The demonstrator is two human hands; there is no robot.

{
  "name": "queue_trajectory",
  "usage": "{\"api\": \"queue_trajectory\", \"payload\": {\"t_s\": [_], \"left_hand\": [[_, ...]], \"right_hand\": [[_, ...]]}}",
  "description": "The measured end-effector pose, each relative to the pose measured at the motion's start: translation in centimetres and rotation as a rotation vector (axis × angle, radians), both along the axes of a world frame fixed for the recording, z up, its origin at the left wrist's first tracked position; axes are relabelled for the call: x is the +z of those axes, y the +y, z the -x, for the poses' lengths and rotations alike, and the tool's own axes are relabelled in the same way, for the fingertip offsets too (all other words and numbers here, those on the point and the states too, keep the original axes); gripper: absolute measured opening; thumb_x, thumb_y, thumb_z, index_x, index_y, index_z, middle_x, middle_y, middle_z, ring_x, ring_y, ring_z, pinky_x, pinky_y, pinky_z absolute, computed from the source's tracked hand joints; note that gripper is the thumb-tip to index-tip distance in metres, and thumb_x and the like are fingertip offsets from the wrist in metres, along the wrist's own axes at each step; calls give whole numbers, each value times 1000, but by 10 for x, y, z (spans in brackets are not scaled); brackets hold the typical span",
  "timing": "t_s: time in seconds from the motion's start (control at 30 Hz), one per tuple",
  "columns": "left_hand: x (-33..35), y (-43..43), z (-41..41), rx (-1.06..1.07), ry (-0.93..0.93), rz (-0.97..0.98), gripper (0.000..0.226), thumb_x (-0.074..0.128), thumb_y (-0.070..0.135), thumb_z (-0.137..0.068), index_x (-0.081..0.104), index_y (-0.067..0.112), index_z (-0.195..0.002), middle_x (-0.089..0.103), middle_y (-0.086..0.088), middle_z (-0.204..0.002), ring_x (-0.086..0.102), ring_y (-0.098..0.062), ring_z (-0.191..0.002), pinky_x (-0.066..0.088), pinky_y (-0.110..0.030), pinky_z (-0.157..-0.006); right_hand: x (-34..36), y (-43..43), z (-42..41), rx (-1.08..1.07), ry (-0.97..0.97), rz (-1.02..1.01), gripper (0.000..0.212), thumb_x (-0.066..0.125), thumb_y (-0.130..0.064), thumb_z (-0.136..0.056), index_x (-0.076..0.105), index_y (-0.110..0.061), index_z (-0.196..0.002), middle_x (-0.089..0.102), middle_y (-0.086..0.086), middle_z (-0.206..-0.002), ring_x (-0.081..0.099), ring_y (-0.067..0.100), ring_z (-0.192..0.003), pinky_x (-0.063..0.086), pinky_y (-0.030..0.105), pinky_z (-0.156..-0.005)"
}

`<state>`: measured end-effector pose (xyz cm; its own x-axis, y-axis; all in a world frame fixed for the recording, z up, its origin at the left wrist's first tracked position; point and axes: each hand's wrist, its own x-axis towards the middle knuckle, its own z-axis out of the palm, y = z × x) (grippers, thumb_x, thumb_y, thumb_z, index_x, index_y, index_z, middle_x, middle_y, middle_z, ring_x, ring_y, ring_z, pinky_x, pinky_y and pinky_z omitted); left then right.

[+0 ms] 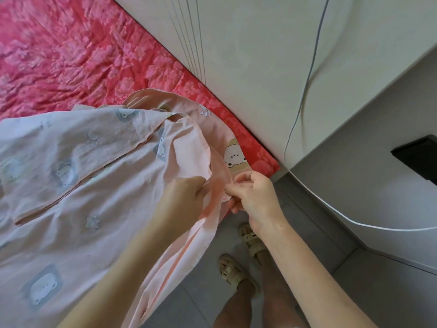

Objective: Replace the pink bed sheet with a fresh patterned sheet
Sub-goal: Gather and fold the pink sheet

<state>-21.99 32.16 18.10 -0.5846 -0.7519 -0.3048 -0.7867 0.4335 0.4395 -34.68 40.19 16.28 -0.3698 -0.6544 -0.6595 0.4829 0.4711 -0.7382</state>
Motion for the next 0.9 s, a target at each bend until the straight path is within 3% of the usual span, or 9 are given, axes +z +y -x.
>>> {"api": "queue_trajectory", "payload": {"t_s": [0.27, 0.4, 0.5, 0.57, 0.63, 0.7, 0.77, 0.83, 0.9], "left_hand": [[41, -33, -10, -93, -89, -47, 35, 46, 25, -93, 47, 10, -62, 53, -3, -60, 44, -17, -59, 34, -31, -56], [26, -19, -23, -73, 82, -101, 30, 54, 42, -65, 51, 13, -71, 56, 3, -61, 51, -14, -57, 40, -26, -53], [-2, -13, -28, 101, 223, 7, 18, 53, 18, -69, 39, 20, -58, 44, 5, -48, 40, -17, -49, 33, -20, -47], [-14, -15, -32, 242, 257, 15, 23, 50, 10, -72, 38, 18, -54, 41, -3, -45, 33, -12, -48, 26, -20, -45], [-22, -21, -41, 352, 284, 7, 26, 55, 1, -80, 47, 9, -57, 42, -7, -49, 33, -11, -50, 30, -27, -47], [-25, -31, -53, 461, 352, -45, 20, 63, 8, -81, 54, -4, -69, 44, -10, -56, 38, -15, -54, 33, -29, -53], [-31, -43, -65, 540, 420, -121, 37, 62, 26, -75, 55, -10, -79, 45, -9, -64, 40, -17, -60, 35, -32, -61], [-34, -54, -71, 579, 477, -176, 51, 64, 36, -70, 53, -12, -83, 46, -9, -70, 42, -20, -65, 37, -35, -65], [-34, -60, -75, 598, 514, -189, 54, 65, 39, -69, 53, -12, -83, 46, -8, -72, 43, -20, -68, 37, -36, -67]], "right_hand": [[17, -45, -29, 165, 303, 144, 17, 63, -5, -82, 49, -14, -77, 52, -7, -51, 62, 16, -51, 54, 31, -54], [8, -48, -29, 167, 279, 142, 11, 62, -8, -87, 53, -11, -82, 60, -5, -57, 63, 6, -56, 50, 19, -54], [-12, -43, -29, 192, 104, 136, 5, 61, -13, -90, 59, -10, -94, 67, -2, -72, 65, 9, -69, 52, 19, -60], [-44, -35, -18, 129, 88, 24, 12, 59, -18, -91, 62, -12, -101, 69, -3, -89, 64, 8, -82, 52, 19, -66], [-95, -26, 4, 62, 348, -237, 24, 61, -16, -86, 59, -14, -110, 66, 2, -109, 61, 17, -100, 52, 31, -83], [-142, -16, 27, 212, 538, -481, 55, 61, -14, -80, 47, -15, -133, 54, 5, -129, 50, 27, -120, 45, 39, -97], [-181, -13, 41, 475, 581, -555, 69, 65, -23, -77, 40, -20, -141, 43, 8, -141, 43, 32, -127, 40, 42, -102], [-205, -14, 45, 564, 588, -513, 58, 69, -32, -75, 55, -19, -129, 45, 9, -140, 44, 33, -125, 41, 43, -101], [-208, -12, 44, 458, 572, -432, 35, 68, -30, -80, 65, -13, -111, 56, 7, -127, 52, 29, -114, 44, 42, -94]]}}
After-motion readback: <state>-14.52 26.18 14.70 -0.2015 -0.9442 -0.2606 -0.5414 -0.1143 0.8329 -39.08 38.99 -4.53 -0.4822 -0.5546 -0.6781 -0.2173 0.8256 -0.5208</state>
